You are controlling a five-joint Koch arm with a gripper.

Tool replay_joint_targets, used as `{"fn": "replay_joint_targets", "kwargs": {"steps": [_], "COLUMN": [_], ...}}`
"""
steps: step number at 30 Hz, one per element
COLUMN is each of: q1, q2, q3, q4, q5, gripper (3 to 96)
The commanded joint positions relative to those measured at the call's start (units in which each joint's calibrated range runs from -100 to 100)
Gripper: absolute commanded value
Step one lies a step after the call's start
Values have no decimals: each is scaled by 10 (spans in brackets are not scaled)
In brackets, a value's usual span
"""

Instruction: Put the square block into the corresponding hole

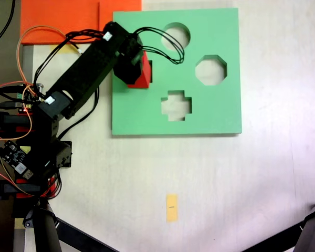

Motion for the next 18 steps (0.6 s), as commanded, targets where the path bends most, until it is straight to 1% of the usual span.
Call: {"fn": "replay_joint_targets", "kwargs": {"steps": [1, 18], "q1": [7, 19], "q2": [6, 83], "q3": [8, 65], "q4": [-18, -18], "q5": [4, 5], "gripper": [130, 139]}}
